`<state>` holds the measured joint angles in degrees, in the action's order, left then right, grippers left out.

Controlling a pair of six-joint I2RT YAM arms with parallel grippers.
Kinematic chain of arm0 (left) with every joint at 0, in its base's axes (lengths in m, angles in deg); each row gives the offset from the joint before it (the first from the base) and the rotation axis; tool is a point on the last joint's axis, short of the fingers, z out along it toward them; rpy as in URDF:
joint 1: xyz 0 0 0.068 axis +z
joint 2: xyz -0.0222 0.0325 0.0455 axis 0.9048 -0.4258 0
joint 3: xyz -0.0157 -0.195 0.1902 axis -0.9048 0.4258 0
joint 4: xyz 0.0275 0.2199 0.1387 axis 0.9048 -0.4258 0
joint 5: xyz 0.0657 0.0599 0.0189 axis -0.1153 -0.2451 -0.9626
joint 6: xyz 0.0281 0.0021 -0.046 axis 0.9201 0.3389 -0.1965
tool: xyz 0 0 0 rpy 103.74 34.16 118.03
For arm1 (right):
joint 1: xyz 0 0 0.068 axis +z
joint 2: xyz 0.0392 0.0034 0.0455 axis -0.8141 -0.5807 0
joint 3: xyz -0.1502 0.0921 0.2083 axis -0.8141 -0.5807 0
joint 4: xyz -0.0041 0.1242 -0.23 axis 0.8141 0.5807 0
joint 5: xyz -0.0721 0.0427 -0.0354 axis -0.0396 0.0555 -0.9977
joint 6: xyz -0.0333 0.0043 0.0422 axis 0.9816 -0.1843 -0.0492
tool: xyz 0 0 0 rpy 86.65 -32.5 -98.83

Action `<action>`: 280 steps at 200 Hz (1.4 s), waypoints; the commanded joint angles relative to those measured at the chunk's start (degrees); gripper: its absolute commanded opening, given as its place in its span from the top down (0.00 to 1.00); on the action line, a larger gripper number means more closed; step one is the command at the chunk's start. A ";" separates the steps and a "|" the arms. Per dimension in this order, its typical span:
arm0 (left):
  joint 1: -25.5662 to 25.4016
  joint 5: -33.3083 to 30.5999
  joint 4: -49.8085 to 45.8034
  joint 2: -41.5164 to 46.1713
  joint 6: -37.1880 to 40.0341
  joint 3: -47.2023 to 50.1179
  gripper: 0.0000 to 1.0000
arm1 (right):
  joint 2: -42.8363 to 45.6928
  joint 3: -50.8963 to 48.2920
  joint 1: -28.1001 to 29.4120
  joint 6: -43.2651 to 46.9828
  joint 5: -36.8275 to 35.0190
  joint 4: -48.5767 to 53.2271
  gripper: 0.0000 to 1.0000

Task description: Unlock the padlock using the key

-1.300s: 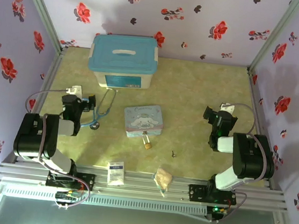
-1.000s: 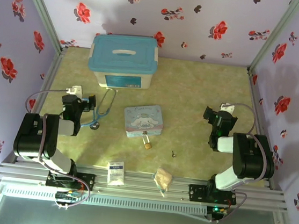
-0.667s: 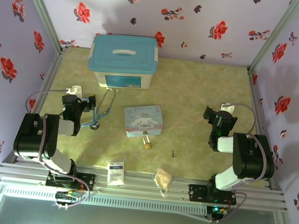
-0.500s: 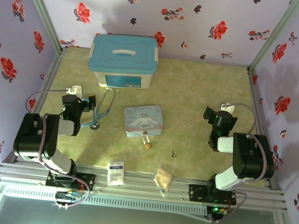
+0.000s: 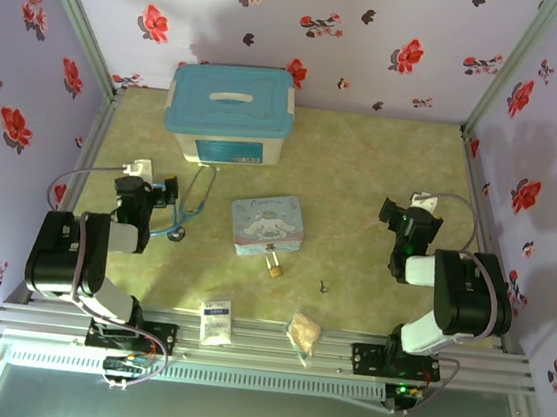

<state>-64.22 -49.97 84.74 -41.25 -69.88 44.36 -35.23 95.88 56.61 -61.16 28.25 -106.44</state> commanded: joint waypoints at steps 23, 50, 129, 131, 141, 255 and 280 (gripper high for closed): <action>-0.40 -6.22 -5.53 12.23 -0.12 0.93 0.00 | 13.07 2.00 -0.18 -2.54 -3.16 13.45 0.01; -0.40 -6.61 -11.46 20.58 -4.19 1.47 0.00 | 19.44 5.54 -0.18 -6.02 -0.23 27.20 0.01; -0.90 17.75 -31.34 32.45 -37.06 0.50 0.00 | 27.01 12.08 -1.22 -20.98 25.29 55.46 0.05; -1.25 18.57 -31.64 32.70 -37.55 0.49 0.00 | 26.81 12.20 -1.16 -21.31 26.25 56.31 0.05; -4.25 21.03 -33.69 33.98 -38.51 0.29 0.00 | 25.70 13.46 -0.08 -21.32 29.52 61.09 0.09; -43.37 13.45 -58.43 37.32 -40.01 -13.50 0.00 | 23.99 13.25 32.79 -32.38 13.32 83.12 0.31; -50.93 9.52 -56.60 33.09 -41.98 -16.12 0.00 | 23.10 10.69 37.31 -37.00 15.73 78.31 0.38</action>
<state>-109.46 -36.07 27.41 -5.40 -109.07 32.14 -11.24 108.12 90.23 -92.44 45.10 -27.23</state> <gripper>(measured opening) 0.997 0.641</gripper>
